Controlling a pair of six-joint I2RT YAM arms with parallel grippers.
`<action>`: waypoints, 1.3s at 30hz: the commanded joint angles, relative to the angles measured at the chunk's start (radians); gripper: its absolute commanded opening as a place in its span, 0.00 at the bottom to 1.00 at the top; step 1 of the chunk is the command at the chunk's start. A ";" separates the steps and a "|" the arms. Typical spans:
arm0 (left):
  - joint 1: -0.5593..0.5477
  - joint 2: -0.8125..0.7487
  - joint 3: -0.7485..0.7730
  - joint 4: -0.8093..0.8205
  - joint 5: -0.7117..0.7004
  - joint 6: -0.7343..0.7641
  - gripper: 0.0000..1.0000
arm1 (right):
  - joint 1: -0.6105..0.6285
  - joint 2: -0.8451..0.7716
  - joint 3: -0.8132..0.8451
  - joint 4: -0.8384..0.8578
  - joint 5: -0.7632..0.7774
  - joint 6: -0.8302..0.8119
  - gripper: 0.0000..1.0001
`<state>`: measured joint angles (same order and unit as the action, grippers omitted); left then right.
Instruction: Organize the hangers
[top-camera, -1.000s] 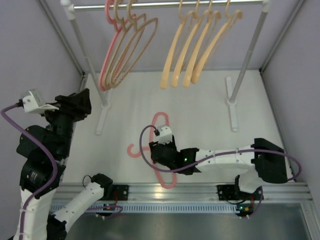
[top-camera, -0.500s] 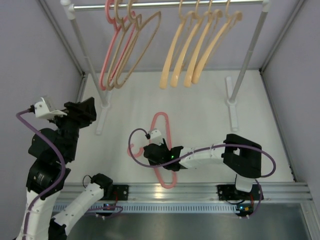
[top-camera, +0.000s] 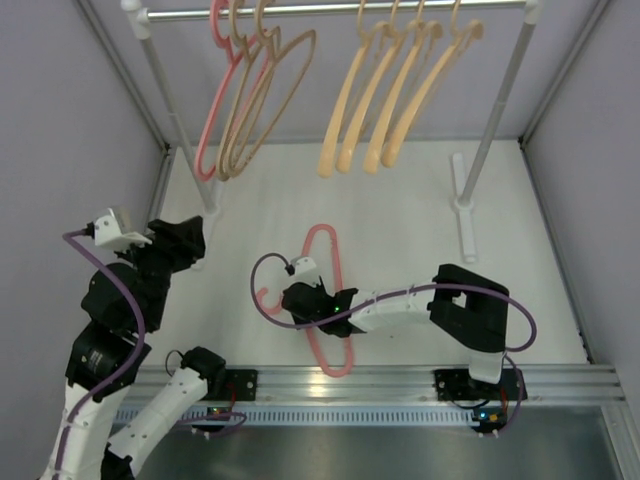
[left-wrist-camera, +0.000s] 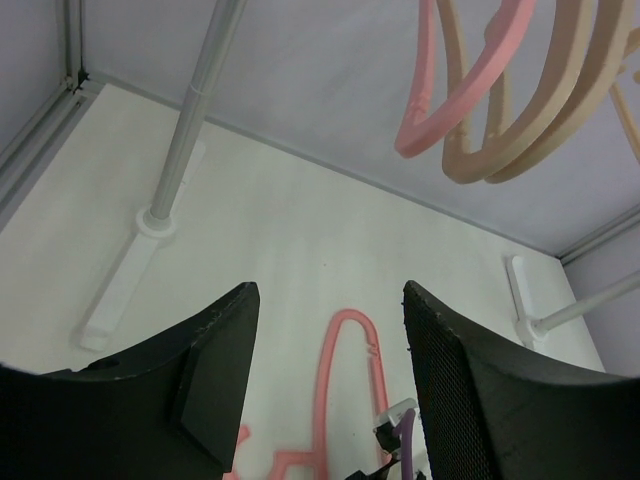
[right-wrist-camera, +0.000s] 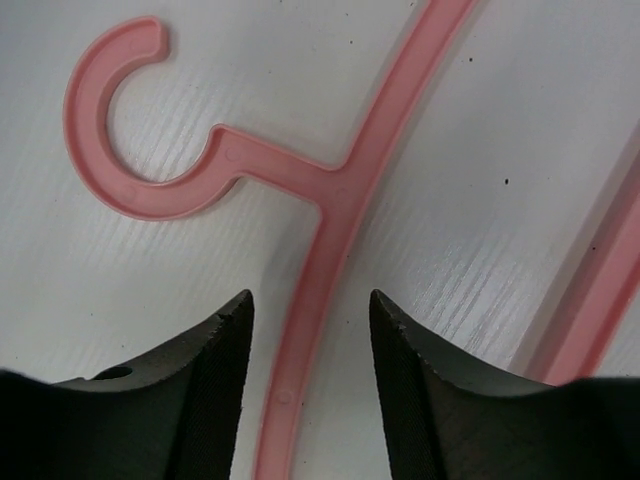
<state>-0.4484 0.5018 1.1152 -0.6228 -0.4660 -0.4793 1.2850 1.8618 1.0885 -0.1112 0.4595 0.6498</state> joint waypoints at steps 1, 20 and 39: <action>-0.003 -0.012 -0.041 -0.014 0.065 -0.051 0.64 | -0.022 0.007 0.025 0.036 -0.001 0.002 0.47; -0.003 -0.005 -0.422 0.069 0.270 -0.308 0.61 | -0.026 0.092 0.122 -0.045 0.002 -0.013 0.35; -0.004 -0.049 -0.718 0.215 0.415 -0.423 0.62 | -0.052 0.085 0.191 -0.254 0.058 0.036 0.00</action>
<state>-0.4496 0.4614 0.4339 -0.5087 -0.0967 -0.8749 1.2598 1.9835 1.2713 -0.2897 0.5182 0.6735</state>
